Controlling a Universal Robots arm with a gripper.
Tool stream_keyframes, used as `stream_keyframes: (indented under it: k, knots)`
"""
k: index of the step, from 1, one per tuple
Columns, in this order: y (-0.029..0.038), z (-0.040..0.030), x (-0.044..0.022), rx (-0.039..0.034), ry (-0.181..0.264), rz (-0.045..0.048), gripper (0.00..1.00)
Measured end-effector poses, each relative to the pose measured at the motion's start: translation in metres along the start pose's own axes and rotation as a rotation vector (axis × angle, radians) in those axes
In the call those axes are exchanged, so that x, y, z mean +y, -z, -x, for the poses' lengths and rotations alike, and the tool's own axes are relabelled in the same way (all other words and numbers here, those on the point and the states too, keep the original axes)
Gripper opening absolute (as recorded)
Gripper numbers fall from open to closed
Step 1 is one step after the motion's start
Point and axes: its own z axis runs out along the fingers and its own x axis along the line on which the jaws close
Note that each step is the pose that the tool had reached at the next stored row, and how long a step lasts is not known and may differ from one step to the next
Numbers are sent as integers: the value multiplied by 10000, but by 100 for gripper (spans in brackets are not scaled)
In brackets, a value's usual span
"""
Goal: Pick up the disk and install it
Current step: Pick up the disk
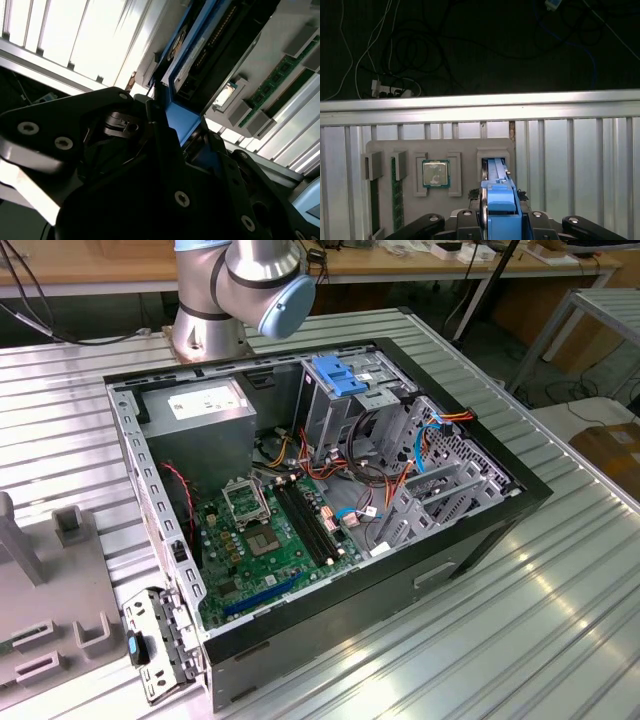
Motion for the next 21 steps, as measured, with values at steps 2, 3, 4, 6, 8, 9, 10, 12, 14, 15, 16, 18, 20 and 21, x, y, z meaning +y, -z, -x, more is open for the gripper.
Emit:
stream_keyframes:
  k: [2,3,4,6,8,9,10,12,14,15,16,18,20,21]
  knots:
    - [90,-4,-1,0,-1,0,37]
    - [158,-8,-3,-1,0,-1,37]
    - [220,-11,-4,0,0,0,37]
    - [419,-20,-7,0,0,0,37]
    - [437,-21,-7,-1,0,-2,37]
    - [438,-21,-7,0,0,0,37]
    - [438,-22,-7,0,0,0,37]
    - [442,-22,-7,-3,0,0,37]
    - [471,-23,-8,-14,0,2,37]
    - [484,-23,-7,-17,-1,1,37]
    - [501,-24,-8,-23,-1,2,37]
    - [535,-26,-8,-41,-1,1,37]
    - [551,-28,-9,-60,0,1,37]
    - [555,-28,-9,-67,-1,1,37]
